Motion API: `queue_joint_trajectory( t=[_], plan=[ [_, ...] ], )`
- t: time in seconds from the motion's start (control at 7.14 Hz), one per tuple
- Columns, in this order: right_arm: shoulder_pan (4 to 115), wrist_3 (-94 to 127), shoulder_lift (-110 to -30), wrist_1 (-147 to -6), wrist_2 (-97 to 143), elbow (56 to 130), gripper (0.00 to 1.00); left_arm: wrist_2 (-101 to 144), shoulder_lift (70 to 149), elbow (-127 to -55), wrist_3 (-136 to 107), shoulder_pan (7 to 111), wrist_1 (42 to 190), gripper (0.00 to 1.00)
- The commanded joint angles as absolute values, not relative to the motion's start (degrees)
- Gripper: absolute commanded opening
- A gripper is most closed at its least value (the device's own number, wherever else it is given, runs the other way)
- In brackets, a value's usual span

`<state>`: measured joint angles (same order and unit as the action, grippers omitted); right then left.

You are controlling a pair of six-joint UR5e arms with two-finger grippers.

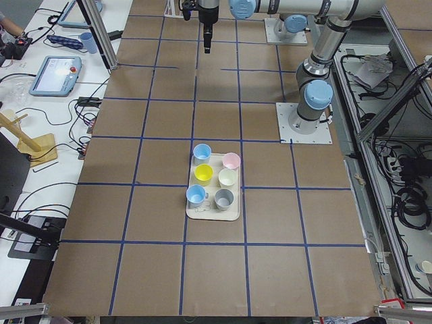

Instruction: Transfer IKEA cup to right arm and place on rack

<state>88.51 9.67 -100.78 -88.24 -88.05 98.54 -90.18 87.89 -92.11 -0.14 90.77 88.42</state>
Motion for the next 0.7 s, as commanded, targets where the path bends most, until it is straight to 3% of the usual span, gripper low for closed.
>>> queue_joint_trajectory(
  t=[0.0,0.56],
  plan=[
    [88.5,9.8,-100.8,-88.2,-87.9,98.6,1.00,-90.2,87.9,-92.1,-0.1,90.7,88.4,1.00],
    [88.4,9.6,-100.6,-87.7,-88.0,98.6,1.00,-90.1,87.9,-92.1,-0.2,90.7,88.4,1.00]
  ],
)
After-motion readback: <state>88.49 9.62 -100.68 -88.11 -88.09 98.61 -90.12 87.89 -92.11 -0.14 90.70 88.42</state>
